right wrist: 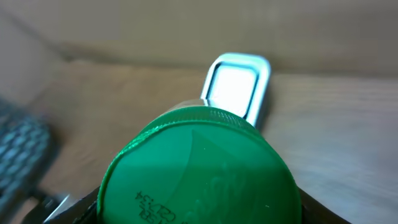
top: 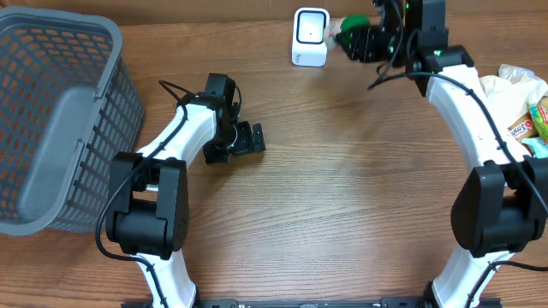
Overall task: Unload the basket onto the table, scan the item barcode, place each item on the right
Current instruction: 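Hold the jar in front of the scanner with the right gripper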
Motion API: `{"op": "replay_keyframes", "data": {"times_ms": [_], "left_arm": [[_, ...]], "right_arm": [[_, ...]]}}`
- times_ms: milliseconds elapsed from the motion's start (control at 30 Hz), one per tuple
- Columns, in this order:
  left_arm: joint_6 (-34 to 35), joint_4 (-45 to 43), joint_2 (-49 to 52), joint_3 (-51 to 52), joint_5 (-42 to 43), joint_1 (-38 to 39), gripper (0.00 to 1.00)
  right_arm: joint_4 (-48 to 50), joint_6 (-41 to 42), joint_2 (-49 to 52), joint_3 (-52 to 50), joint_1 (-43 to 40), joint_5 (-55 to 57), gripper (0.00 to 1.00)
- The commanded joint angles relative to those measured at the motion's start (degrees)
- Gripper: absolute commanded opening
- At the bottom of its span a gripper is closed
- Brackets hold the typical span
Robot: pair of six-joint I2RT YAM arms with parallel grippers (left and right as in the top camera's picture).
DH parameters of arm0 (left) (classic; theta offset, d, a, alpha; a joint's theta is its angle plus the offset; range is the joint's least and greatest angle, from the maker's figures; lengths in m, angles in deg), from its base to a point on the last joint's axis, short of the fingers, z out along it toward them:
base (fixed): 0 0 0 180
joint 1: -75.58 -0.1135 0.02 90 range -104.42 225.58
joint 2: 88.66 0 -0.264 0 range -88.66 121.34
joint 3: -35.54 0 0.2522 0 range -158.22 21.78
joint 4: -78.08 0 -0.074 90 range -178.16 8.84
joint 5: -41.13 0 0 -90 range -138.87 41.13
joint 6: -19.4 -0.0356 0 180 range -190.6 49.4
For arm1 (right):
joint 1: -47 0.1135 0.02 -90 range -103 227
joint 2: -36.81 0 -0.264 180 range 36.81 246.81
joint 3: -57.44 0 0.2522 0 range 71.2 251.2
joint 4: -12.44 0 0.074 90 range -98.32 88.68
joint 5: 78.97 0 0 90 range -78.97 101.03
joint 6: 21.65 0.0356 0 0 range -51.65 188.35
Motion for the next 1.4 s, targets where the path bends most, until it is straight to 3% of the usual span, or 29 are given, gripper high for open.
{"op": "replay_keyframes", "data": {"times_ms": [0, 233, 500, 867, 1233, 1367], "left_arm": [[0.0, -1.2, 1.9, 1.0, 1.1, -0.2, 1.00], [-0.1, -1.3, 1.9, 1.0, 1.1, -0.2, 1.00], [-0.1, -2.0, 1.9, 1.0, 1.1, -0.2, 1.00], [-0.1, -2.7, 1.9, 1.0, 1.1, -0.2, 1.00], [-0.1, -3.1, 1.9, 1.0, 1.0, -0.2, 1.00], [-0.1, -3.3, 1.9, 1.0, 1.1, -0.2, 1.00]], "right_arm": [[-2.3, -3.0, 1.0, 8.4, 2.7, 13.2, 0.55], [-14.0, -4.3, 8.0, 20.8, 4.6, 33.9, 0.50], [-13.3, -3.9, 8.1, 20.9, 3.6, 34.8, 0.47], [-9.3, -8.9, 12.0, 21.0, 8.7, 37.8, 0.47], [-7.6, -18.7, 19.5, 23.2, 15.4, 52.9, 0.48], [-5.9, -19.4, 19.8, 23.2, 15.6, 53.0, 0.48]]}}
